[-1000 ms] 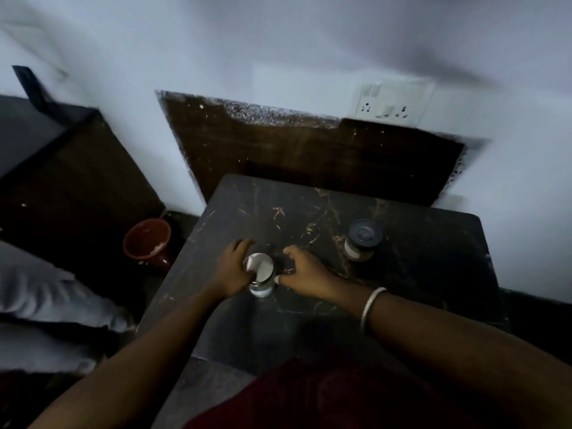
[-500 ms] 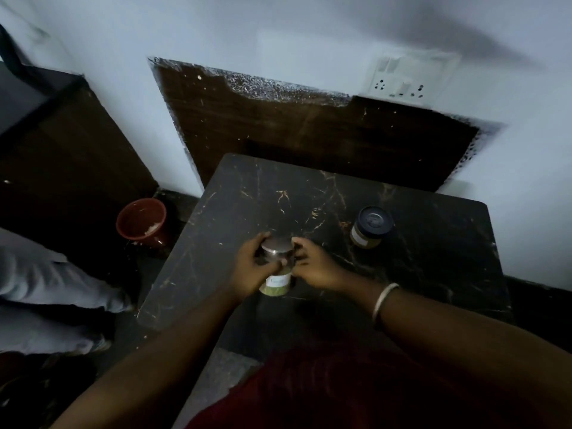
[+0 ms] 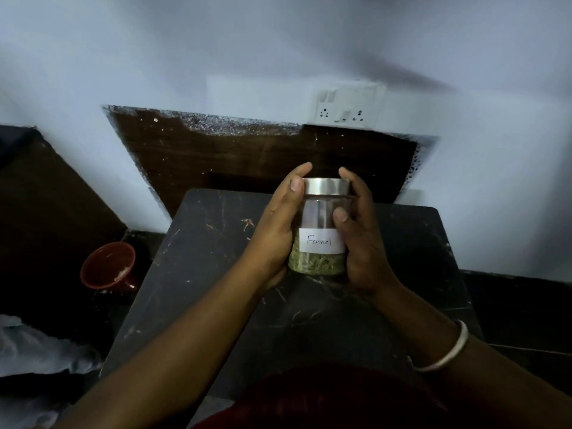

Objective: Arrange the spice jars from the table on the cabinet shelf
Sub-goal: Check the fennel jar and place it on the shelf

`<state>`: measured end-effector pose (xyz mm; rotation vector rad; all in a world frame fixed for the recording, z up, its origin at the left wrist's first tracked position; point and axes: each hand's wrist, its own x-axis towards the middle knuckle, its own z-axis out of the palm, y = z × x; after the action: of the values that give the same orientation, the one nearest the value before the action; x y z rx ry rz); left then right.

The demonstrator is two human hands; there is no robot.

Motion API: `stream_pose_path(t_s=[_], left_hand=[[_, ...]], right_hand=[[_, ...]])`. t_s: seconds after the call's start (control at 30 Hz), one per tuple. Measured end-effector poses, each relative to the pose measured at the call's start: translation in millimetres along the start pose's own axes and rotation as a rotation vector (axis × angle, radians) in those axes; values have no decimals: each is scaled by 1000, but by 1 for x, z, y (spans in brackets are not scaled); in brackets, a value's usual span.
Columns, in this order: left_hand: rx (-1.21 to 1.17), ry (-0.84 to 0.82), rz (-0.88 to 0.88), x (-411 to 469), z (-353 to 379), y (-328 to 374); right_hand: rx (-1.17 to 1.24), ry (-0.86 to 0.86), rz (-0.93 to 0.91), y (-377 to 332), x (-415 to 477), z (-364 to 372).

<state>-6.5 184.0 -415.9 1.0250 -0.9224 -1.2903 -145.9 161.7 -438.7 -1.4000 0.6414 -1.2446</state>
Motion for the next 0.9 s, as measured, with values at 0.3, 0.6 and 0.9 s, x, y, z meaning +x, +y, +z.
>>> stream_pose_path(t_s=[0.3,0.6,0.9], left_hand=[[-22,-76,25,-13,39,27],[-58,-94,35,-16,51,34],[-79,-123,22,-13,59,35]], right_hand=[[121,68,-103,-41,-8,-9],[93,108,-109,-56,-9,-12],[96,135,-95,-62,-9,-19]])
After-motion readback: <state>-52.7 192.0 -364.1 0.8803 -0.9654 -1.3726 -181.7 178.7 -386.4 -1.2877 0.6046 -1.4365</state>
